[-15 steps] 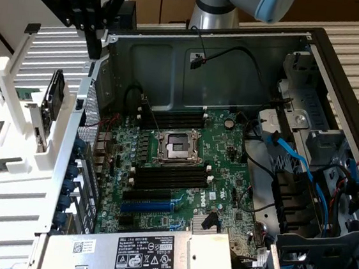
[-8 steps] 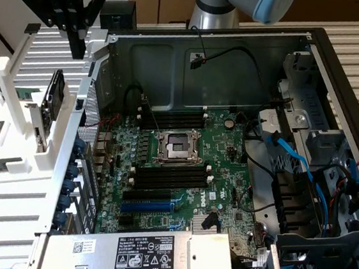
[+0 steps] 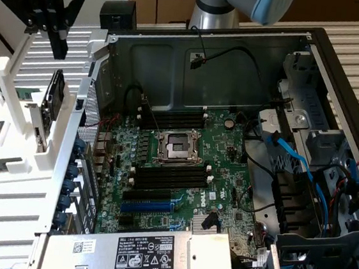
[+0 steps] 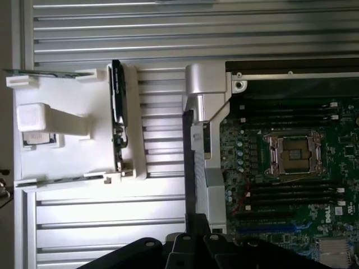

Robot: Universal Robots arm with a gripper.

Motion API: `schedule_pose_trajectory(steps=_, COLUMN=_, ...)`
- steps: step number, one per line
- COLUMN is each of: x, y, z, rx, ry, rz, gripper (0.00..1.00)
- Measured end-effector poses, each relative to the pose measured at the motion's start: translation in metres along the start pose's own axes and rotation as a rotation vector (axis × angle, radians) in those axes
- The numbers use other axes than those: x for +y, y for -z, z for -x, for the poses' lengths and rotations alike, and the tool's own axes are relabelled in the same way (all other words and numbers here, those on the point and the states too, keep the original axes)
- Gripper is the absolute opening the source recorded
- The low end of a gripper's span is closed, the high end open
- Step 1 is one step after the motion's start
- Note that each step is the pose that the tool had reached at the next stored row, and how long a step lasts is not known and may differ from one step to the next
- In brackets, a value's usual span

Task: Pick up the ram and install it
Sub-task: 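Reach for the ram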

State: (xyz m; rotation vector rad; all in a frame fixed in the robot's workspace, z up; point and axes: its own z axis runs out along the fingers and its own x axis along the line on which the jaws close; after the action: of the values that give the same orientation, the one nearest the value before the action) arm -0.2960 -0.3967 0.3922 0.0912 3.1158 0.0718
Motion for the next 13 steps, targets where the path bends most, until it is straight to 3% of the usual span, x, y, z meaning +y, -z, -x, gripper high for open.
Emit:
schedule_pose_trajectory(steps=6, x=-0.0018, y=0.0009, z=-0.038, rx=0.0002, ry=0.004, rz=0.0, gripper=0.1)
schedule_pose_trajectory(steps=13, x=-0.0033, y=0.0017, z=-0.07, rx=0.0003, ry=0.007, rz=0.0002, gripper=0.1)
